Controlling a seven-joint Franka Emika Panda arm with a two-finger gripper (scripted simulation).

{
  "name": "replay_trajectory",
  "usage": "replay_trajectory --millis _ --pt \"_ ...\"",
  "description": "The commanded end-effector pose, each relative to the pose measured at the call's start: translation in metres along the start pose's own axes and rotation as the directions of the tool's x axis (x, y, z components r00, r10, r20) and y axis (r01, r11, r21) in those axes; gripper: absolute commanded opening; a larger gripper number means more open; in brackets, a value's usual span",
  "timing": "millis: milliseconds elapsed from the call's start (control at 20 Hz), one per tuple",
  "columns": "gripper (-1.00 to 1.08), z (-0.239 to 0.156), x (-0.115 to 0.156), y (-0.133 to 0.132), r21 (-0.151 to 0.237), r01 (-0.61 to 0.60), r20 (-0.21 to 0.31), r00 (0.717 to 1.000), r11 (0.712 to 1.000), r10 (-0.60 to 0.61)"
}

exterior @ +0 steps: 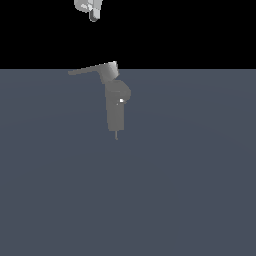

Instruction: Turn on the faucet by rotating a designated handle.

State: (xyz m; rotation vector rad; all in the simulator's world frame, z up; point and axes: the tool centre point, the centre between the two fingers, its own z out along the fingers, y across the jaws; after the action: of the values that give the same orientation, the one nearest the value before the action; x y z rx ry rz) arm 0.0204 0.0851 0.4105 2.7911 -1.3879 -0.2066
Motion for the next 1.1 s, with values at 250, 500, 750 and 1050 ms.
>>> replay_trajectory --millis 250,500,750,1050 --pt "-1.0 0.041 0.003 -0.053 -0.032 -0.168 -0.003 0.986 0.985 0.168" --pt "-1.0 0.072 0.001 -0.086 -0.053 -0.274 -0.016 0.962 0.96 0.274" --pt "-1.0 0.102 -0.002 -0.112 -0.068 -0.359 -0.035 0.933 0.931 0.358" --pt "-1.0 0.127 -0.006 -0.131 -0.077 -0.424 -0.053 0.906 0.902 0.421"
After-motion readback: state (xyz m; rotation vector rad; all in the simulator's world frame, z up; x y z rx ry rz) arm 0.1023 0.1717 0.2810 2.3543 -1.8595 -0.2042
